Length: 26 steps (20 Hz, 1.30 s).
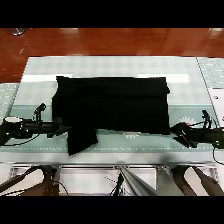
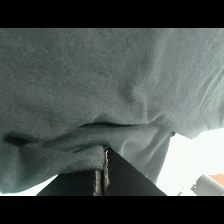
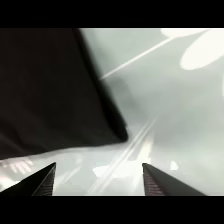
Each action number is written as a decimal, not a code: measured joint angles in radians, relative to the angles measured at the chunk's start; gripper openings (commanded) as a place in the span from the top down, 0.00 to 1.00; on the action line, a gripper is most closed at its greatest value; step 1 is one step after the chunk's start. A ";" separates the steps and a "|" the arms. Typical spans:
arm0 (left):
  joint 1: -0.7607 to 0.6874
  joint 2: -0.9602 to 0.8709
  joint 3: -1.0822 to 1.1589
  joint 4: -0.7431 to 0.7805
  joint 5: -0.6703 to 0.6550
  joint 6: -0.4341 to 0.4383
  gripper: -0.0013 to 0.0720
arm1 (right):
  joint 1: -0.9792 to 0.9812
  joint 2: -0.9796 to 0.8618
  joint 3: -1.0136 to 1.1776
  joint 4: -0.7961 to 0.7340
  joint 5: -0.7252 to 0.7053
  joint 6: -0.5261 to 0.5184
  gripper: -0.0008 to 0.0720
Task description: Fold the shirts.
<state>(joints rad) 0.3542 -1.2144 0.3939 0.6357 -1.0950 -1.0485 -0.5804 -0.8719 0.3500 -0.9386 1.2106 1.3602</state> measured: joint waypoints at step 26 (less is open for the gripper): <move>0.028 -0.001 0.179 -0.035 -0.072 0.000 0.95 | 0.200 -0.302 0.251 0.277 -0.161 -0.148 0.94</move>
<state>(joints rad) 0.3824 -1.2156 0.5724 0.6006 -1.1671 -1.0485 -0.3805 -1.1736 0.6010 -0.6621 1.0492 1.2121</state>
